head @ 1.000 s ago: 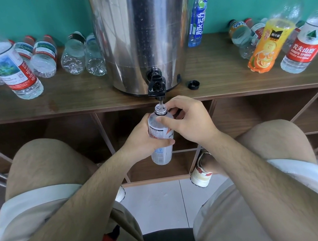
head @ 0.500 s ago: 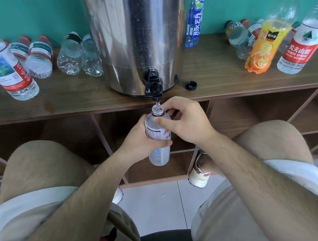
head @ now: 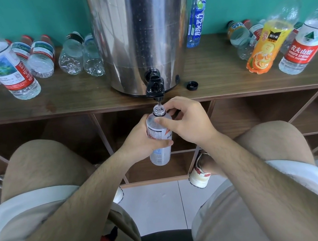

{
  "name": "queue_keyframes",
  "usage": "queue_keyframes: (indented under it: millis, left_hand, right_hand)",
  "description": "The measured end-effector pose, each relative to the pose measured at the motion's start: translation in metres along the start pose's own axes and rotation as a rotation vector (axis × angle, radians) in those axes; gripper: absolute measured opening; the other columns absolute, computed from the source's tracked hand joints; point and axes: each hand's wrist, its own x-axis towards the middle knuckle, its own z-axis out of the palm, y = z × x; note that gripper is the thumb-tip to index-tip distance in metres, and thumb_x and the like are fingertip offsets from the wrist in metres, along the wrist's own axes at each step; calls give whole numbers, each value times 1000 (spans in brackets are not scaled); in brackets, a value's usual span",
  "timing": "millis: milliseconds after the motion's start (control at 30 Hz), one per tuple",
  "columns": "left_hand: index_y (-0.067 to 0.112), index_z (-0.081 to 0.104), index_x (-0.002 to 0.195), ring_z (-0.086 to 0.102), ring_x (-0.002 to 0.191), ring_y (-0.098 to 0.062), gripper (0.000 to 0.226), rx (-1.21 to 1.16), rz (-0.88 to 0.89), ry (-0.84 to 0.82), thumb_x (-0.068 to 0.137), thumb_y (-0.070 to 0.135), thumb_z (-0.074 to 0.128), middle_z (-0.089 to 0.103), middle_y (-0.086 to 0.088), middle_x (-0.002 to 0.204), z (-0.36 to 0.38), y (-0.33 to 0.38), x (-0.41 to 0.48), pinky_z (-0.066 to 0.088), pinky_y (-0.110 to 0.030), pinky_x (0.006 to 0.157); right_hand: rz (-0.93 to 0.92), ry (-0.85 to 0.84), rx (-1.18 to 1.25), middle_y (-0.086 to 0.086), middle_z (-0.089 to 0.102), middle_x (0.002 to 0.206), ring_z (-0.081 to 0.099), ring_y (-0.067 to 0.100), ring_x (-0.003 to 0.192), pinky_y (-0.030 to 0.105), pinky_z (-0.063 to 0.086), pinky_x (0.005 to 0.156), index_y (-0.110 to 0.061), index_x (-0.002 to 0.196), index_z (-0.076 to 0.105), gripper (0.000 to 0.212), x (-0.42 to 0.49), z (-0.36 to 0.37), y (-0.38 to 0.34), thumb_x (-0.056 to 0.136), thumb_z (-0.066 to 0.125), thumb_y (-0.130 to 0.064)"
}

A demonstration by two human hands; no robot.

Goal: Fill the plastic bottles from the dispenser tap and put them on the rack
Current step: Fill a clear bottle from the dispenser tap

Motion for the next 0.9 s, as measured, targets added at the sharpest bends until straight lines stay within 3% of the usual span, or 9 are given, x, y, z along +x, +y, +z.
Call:
queue_keyframes:
  millis: [100, 500, 700, 900]
  left_hand:
    - [30, 49, 138, 64, 110, -3, 78, 5, 1, 2, 74, 18, 93, 66, 15, 120, -1, 0, 0, 49, -18, 85]
    - [25, 48, 142, 64, 119, -13, 81, -6, 4, -6, 75, 15, 92, 66, 8, 126, -2, 3, -3, 53, -40, 105]
    - [27, 48, 139, 64, 115, -9, 79, 5, -1, 1, 75, 16, 92, 65, 11, 123, -1, 3, -3, 53, -33, 100]
    - [31, 48, 137, 63, 115, -9, 78, 9, -3, 6, 75, 18, 92, 65, 12, 123, 0, 3, -2, 51, -31, 98]
  right_hand:
    - [-4, 1, -4, -2, 73, 97, 66, 14, 86, 26, 54, 70, -10, 104, 80, 22, 0, 1, 0, 86, 85, -24]
    - [-9, 3, -14, -3, 73, 97, 65, 13, 86, 24, 52, 70, -11, 103, 80, 22, 0, 1, 1, 86, 85, -24]
    - [-1, -2, -18, -4, 72, 97, 65, 12, 86, 26, 53, 70, -12, 103, 80, 22, 0, 1, 2, 86, 85, -25]
    - [-10, 3, -19, -4, 72, 97, 65, 11, 85, 18, 49, 69, -12, 103, 80, 22, 0, 1, 2, 86, 85, -24]
